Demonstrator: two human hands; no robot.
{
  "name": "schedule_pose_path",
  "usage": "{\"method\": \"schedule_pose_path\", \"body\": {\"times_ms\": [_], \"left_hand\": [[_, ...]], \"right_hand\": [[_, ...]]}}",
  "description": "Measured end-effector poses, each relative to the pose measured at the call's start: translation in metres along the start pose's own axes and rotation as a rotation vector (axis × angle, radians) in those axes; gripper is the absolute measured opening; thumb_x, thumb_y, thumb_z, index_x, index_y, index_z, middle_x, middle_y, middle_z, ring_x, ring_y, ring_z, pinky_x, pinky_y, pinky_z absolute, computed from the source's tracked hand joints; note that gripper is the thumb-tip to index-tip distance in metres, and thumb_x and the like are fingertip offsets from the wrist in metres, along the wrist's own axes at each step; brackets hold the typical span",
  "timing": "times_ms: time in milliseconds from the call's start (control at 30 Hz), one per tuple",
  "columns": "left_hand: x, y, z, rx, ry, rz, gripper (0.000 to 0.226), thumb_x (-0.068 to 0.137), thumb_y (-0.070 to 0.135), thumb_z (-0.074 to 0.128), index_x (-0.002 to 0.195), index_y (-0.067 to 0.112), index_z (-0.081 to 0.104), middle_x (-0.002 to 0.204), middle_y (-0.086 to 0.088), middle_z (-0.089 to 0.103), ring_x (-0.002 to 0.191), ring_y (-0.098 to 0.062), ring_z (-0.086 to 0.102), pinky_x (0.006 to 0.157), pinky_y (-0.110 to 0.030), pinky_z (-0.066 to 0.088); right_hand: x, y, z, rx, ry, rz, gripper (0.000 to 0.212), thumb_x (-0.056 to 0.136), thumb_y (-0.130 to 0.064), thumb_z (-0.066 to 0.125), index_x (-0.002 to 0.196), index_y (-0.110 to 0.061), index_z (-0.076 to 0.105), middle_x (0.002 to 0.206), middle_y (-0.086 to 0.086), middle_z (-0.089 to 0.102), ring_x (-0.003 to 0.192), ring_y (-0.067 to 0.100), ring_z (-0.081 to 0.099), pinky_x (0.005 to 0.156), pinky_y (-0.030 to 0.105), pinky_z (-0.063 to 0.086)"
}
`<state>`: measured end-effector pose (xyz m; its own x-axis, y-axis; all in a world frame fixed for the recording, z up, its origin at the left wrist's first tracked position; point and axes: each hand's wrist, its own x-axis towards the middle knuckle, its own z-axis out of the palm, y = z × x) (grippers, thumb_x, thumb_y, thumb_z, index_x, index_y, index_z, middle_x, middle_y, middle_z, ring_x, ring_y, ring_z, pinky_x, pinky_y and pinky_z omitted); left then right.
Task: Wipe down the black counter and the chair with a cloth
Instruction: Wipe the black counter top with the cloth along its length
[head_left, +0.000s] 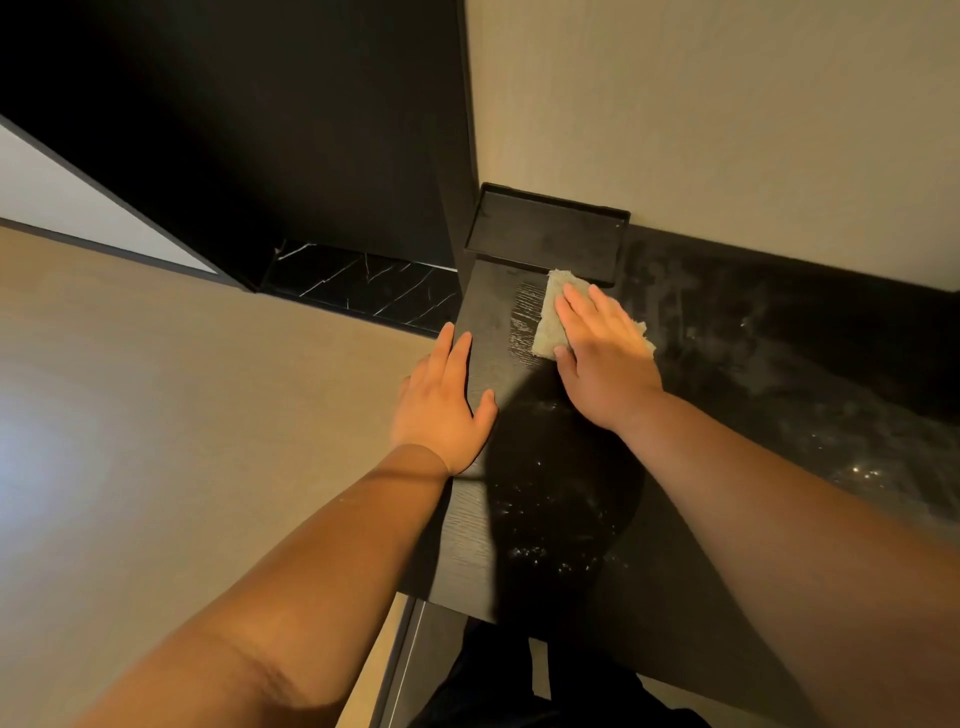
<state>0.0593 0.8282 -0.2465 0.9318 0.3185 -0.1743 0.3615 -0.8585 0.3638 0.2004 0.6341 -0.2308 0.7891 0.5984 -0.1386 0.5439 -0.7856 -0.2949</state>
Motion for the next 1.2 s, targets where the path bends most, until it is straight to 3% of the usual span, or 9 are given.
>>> {"method": "schedule_pose_path", "body": {"times_ms": [67,200,500,633,700,800,933,1033,1200], "left_hand": [[-0.001,0.001,-0.001,-0.002,-0.001,-0.002,0.079,0.1,0.052,0.051,0.167,0.021,0.02,0.176,-0.003,0.012,0.15,-0.024,0.037,0.119,-0.045,0.04],[-0.001,0.003,-0.002,-0.016,0.002,-0.009,0.079,0.101,0.052,0.05,0.167,0.022,0.018,0.177,-0.001,0.009,0.149,-0.022,0.038,0.118,-0.044,0.041],[0.0,0.001,0.002,-0.037,-0.003,-0.023,0.082,0.102,0.052,0.049,0.168,0.02,0.013,0.177,-0.001,0.01,0.156,-0.021,0.03,0.122,-0.042,0.036],[0.0,-0.002,0.003,-0.085,-0.003,-0.027,0.084,0.1,0.05,0.052,0.167,0.018,0.013,0.173,-0.003,0.023,0.154,-0.022,0.035,0.119,-0.047,0.042],[-0.001,-0.003,0.003,-0.095,-0.004,-0.02,0.083,0.099,0.05,0.051,0.167,0.02,0.014,0.171,-0.002,0.026,0.151,-0.022,0.039,0.115,-0.049,0.045],[-0.002,-0.004,0.002,-0.115,-0.009,-0.016,0.081,0.1,0.05,0.049,0.167,0.021,0.013,0.171,-0.001,0.026,0.15,-0.022,0.039,0.116,-0.048,0.045],[-0.006,-0.002,0.001,-0.135,-0.029,-0.05,0.081,0.103,0.048,0.049,0.169,0.02,0.01,0.173,-0.002,0.023,0.152,-0.022,0.036,0.119,-0.045,0.04],[-0.015,-0.007,0.001,-0.147,-0.033,-0.05,0.081,0.104,0.047,0.049,0.169,0.02,0.009,0.166,-0.005,0.036,0.141,-0.024,0.049,0.111,-0.045,0.047],[-0.035,-0.019,0.001,-0.164,-0.035,-0.024,0.08,0.101,0.045,0.051,0.167,0.026,0.01,0.145,-0.007,0.055,0.114,-0.024,0.063,0.094,-0.049,0.055]], "right_hand": [[-0.016,-0.009,0.007,0.017,-0.034,0.022,0.066,0.104,-0.033,0.048,0.163,-0.022,0.023,0.172,0.001,0.017,0.16,0.027,0.01,0.129,0.052,0.019],[-0.035,-0.001,0.003,0.047,-0.178,-0.119,0.067,0.106,-0.04,0.048,0.165,-0.028,0.017,0.173,-0.011,0.005,0.16,0.016,-0.006,0.125,0.047,0.005],[0.019,-0.027,0.003,0.055,-0.1,-0.036,0.072,0.1,-0.031,0.047,0.166,-0.023,0.017,0.173,-0.006,0.011,0.159,0.018,0.004,0.13,0.04,0.004],[-0.018,-0.032,0.008,0.051,-0.137,-0.279,0.069,0.1,-0.024,0.049,0.165,-0.019,0.025,0.172,-0.001,0.019,0.159,0.02,0.009,0.129,0.036,0.004],[-0.019,-0.022,0.006,0.008,-0.203,-0.344,0.07,0.102,-0.028,0.044,0.166,-0.023,0.018,0.174,-0.005,0.011,0.16,0.017,0.003,0.13,0.037,0.004],[0.012,-0.014,-0.004,-0.032,-0.301,-0.272,0.074,0.104,-0.04,0.038,0.167,-0.029,0.001,0.174,-0.012,-0.008,0.159,0.01,-0.013,0.131,0.044,0.003],[0.045,-0.034,-0.001,-0.043,-0.21,-0.122,0.074,0.106,-0.042,0.041,0.166,-0.025,0.001,0.174,-0.007,-0.007,0.16,0.021,-0.008,0.128,0.041,0.0],[0.031,-0.054,0.008,-0.045,-0.193,-0.139,0.071,0.107,-0.038,0.04,0.166,-0.023,0.003,0.174,-0.004,-0.005,0.16,0.026,-0.006,0.13,0.045,0.001],[0.005,-0.048,0.007,-0.045,-0.333,-0.346,0.075,0.104,-0.05,0.04,0.167,-0.028,0.004,0.173,-0.012,-0.01,0.159,0.014,-0.014,0.13,0.043,-0.002]]}}
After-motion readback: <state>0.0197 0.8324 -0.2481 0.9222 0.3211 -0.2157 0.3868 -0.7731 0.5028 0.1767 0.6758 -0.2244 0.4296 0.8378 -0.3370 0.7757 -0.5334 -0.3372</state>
